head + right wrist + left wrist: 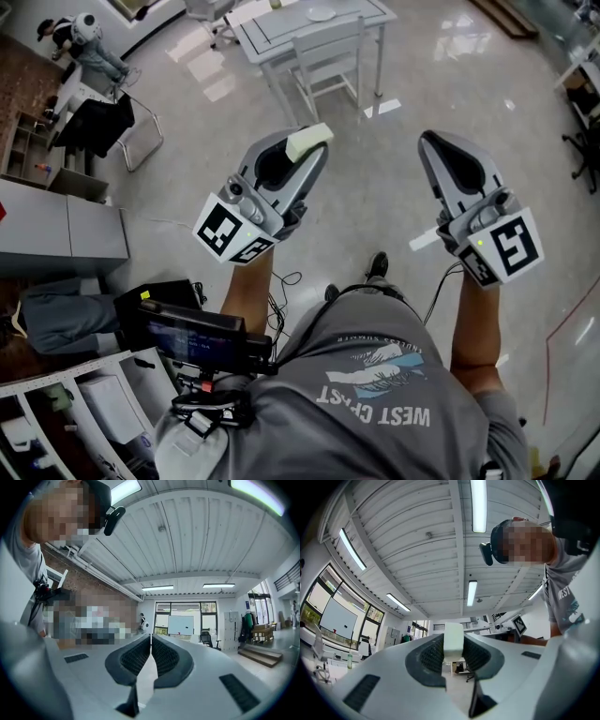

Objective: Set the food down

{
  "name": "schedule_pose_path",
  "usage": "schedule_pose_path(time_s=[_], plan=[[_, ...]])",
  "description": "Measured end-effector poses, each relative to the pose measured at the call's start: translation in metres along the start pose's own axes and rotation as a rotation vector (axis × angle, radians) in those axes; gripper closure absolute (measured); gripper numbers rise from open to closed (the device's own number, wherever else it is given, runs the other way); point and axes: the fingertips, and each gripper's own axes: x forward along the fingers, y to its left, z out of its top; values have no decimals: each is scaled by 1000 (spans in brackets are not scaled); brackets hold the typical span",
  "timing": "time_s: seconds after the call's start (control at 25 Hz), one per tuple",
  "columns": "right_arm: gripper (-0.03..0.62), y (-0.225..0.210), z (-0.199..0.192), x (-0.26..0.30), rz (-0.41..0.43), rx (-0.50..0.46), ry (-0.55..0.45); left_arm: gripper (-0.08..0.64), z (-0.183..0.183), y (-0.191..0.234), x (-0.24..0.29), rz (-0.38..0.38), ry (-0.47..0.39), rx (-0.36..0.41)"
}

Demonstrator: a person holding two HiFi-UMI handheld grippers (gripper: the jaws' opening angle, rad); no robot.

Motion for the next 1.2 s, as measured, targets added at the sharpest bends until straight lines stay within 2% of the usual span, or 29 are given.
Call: schedule_pose_path(time_s=[0.28, 0.6, 0.8, 1.2], plan=[[583, -55, 3, 8, 38, -8, -30, 456, -13, 14, 50, 24, 6, 37], [583, -91, 4, 22, 77, -15, -44, 456, -20, 27, 77, 59, 9, 66], [584, -102, -4, 56, 78, -16, -27, 456, -24, 62, 76, 70, 11, 59], [583, -132, -11, 118, 17, -18, -1, 456, -30, 135, 89, 36, 18, 43]])
